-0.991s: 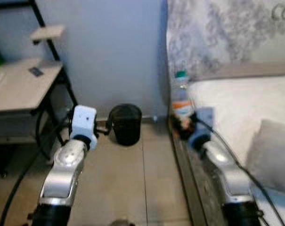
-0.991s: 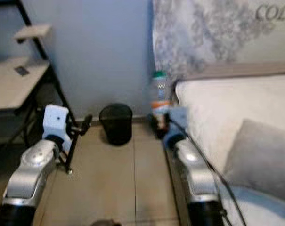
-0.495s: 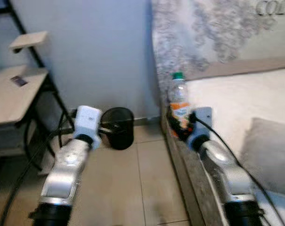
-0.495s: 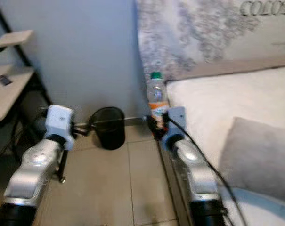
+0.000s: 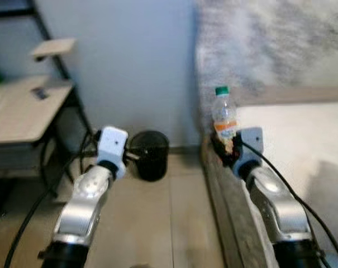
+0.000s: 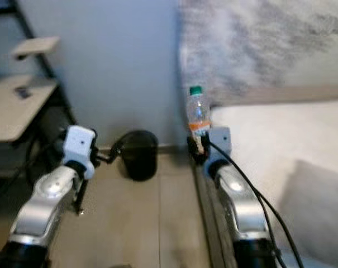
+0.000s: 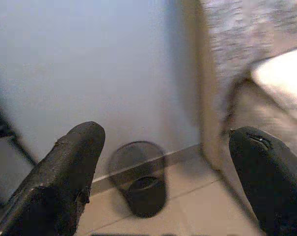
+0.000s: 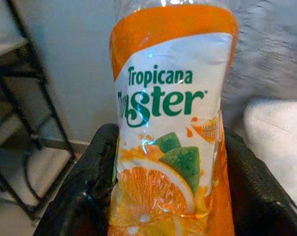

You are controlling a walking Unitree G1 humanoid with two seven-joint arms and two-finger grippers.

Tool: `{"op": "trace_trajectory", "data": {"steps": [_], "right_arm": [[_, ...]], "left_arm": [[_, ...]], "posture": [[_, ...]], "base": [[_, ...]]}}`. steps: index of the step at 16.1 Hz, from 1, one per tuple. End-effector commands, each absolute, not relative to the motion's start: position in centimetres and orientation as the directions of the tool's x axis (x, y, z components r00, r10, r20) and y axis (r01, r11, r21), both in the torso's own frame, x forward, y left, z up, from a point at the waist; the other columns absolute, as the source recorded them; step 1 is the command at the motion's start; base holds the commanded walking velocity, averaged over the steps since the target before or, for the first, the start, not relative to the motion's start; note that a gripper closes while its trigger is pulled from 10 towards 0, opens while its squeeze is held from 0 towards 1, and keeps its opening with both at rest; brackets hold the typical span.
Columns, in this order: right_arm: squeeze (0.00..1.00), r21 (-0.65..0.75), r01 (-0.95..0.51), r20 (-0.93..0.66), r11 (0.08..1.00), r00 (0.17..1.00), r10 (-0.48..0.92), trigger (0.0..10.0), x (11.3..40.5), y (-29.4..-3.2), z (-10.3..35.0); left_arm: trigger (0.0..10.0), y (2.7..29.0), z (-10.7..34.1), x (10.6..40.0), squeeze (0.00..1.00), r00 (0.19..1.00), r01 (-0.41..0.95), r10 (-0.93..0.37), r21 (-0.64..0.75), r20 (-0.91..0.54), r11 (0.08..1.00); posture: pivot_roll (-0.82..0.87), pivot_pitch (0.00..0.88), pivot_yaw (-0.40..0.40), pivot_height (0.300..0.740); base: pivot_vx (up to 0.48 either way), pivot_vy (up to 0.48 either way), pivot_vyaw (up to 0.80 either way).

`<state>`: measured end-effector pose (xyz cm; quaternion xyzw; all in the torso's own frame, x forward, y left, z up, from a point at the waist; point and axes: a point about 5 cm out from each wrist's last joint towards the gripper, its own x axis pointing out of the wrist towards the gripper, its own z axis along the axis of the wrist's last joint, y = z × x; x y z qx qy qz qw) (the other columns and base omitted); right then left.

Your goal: Clean up the room

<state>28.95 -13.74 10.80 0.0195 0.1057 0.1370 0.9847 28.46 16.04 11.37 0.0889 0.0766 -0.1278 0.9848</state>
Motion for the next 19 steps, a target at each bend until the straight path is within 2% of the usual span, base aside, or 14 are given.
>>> {"op": "trace_trajectory", "data": {"steps": [1, 5, 9, 18, 19], "right_arm": [[0.00, 0.078, -0.289, -0.188, 0.954, 0.936, 0.299, 10.0, 28.8, -13.1, 11.0], [0.00, 0.048, -0.313, -0.193, 0.948, 0.929, 0.317, 10.0, 28.7, -12.8, 10.9], [0.00, 0.048, -0.308, -0.207, 0.950, 0.927, 0.312, 10.0, 28.6, -12.7, 10.7], [0.00, 0.078, -0.278, -0.216, 0.957, 0.933, 0.289, 10.0, 29.2, -13.6, 11.2], [0.00, 0.096, -0.259, -0.244, 0.961, 0.930, 0.276, 10.0, 29.3, -14.0, 11.0]], "left_arm": [[10.0, 16.3, 11.5, 28.4, 0.00, 0.958, 0.260, -0.232, 0.164, -0.170, 0.952], [10.0, 16.3, 11.4, 28.3, 0.00, 0.955, 0.269, -0.241, 0.163, -0.171, 0.949], [10.0, 16.4, 11.4, 28.3, 0.00, 0.955, 0.270, -0.242, 0.164, -0.172, 0.949], [10.0, 16.2, 11.1, 28.2, 0.00, 0.949, 0.288, -0.257, 0.174, -0.181, 0.942], [10.0, 16.1, 11.2, 28.3, 0.00, 0.949, 0.291, -0.260, 0.174, -0.180, 0.941]], "posture": [[0.02, 0.000, 0.069, 0.740], [0.02, 0.000, 0.069, 0.740], [0.03, 0.000, 0.067, 0.740], [0.02, 0.000, 0.065, 0.740], [0.02, 0.000, 0.065, 0.740]], "base": [[0.292, 0.000, 0.00], [0.298, 0.000, 0.00], [0.316, 0.000, 0.67], [0.320, 0.000, 0.00], [0.319, 0.000, -0.79]]}}
